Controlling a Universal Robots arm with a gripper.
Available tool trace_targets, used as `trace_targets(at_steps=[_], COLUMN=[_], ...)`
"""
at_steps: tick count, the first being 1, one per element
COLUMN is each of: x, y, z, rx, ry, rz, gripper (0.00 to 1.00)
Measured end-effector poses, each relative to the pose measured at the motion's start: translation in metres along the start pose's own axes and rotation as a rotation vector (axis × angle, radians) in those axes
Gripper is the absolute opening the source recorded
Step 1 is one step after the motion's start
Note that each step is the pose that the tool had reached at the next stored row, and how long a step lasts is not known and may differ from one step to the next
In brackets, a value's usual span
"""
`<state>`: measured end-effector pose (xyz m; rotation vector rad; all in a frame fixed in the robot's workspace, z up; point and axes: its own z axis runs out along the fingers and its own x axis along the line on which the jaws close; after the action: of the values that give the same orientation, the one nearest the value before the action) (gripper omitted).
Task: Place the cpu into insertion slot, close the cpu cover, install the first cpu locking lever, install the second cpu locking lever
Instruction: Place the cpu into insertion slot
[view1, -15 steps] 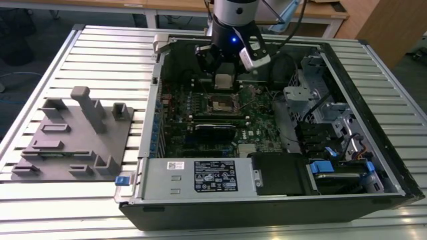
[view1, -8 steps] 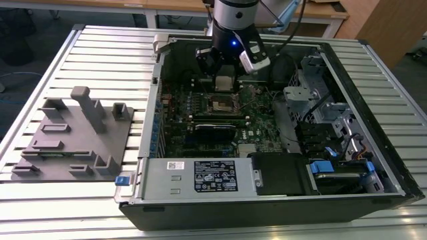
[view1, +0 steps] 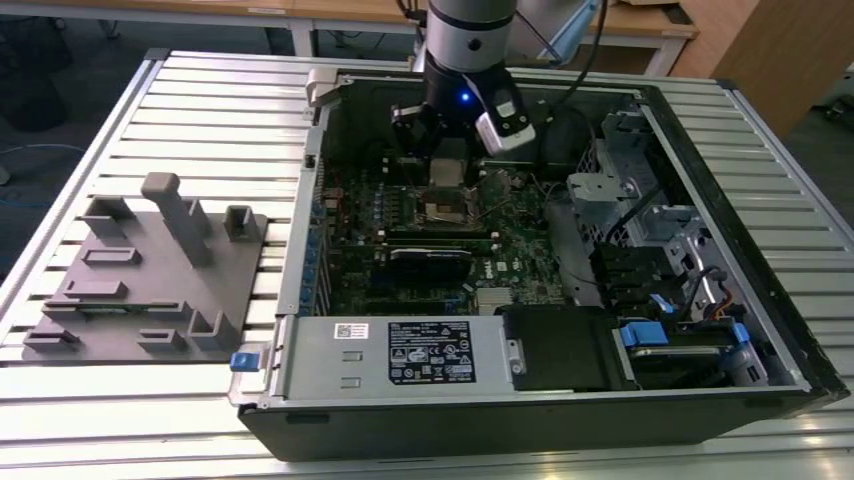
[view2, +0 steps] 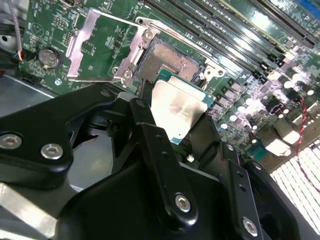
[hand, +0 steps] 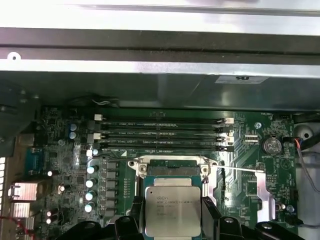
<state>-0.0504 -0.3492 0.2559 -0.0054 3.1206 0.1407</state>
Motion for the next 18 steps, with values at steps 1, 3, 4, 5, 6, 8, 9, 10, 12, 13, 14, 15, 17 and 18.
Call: trace_targets(at_steps=[1,3,4,5,6,8,9,10,12,13,14,15,17,18], x=[0.0002,0.0003,0.0004,0.0004,0.0004,0.0005,0.0005,0.0005,0.0006,0.0006,0.0006,0.0006,0.0007,0.0006], y=[0.0,-0.0001,-0.0001,-0.0001,-0.0001,-0.0001,-0.0001,-0.0002,-0.0005,-0.0007,-0.0008,-0.0009,-0.001,-0.001], z=[0.0012,0.0019,0.0019,0.0019,0.002,0.0021,0.0025,0.0036,0.0068,0.0087,0.0103,0.0111,0.0116,0.0121], rx=[0.0,0.0001,0.0002,0.0003,0.0002,0.0001,-0.0002,-0.0004,0.0,-0.0001,-0.0001,-0.0001,0.0002,-0.0001], ry=[-0.0001,0.0,0.0001,0.0001,0.0,0.0,-0.0002,-0.0003,-0.0001,-0.0001,-0.0001,-0.0001,0.0,-0.0001], rz=[0.0,0.0,0.0,0.0,0.001,0.001,0.001,0.0,0.001,0.001,0.001,0.001,0.001,0.001], gripper=[0.54,0.54,0.54,0.54,0.54,0.54,0.54,0.54,0.54,0.54,0.54,0.54,0.54,0.54])
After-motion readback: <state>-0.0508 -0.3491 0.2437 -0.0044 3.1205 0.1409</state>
